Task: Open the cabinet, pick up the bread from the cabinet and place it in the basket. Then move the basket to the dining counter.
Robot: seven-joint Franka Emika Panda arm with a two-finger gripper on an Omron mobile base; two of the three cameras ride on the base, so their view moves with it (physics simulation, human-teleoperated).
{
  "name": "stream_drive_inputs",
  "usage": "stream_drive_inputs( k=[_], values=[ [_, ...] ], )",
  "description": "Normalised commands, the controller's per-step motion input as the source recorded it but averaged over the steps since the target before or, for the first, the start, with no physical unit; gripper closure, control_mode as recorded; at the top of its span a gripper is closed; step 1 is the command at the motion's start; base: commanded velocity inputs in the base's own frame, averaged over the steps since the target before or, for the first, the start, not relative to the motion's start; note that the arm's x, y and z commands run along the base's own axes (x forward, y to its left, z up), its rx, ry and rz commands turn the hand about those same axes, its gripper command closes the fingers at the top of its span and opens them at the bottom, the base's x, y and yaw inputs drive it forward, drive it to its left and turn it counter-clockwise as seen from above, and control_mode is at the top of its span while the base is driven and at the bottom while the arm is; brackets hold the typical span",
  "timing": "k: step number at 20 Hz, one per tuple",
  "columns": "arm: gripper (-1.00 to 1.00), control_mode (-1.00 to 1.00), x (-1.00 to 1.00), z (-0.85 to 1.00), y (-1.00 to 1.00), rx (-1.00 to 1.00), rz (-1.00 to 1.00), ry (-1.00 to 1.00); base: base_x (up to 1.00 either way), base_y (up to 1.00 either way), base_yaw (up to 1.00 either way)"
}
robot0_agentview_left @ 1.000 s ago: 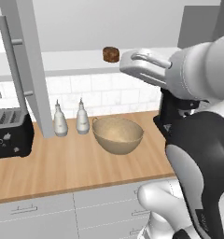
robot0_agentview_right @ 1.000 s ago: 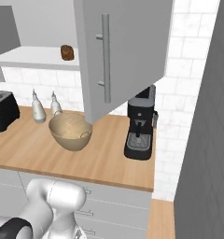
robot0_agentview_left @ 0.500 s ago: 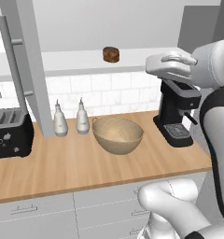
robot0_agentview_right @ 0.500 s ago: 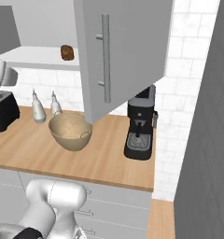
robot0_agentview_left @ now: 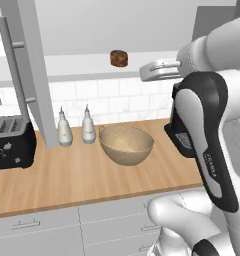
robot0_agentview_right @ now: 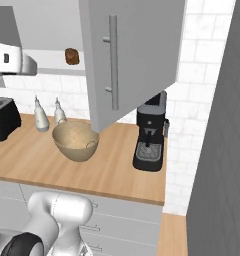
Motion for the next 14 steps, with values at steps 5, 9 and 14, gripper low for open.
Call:
stream_drive_inputs(
  k=[5,9,14],
  values=[
    [-1.0,-1.0,0.56,-0.06,-0.12,0.0,0.0,0.0,0.0,0.0,0.0],
    [-1.0,-1.0,0.65,-0.26,-0.07,0.0,0.0,0.0,0.0,0.0,0.0],
    [-1.0,-1.0,0.67,-0.2,-0.15,0.0,0.0,-0.02,0.0,0.0,0.0]
  ],
)
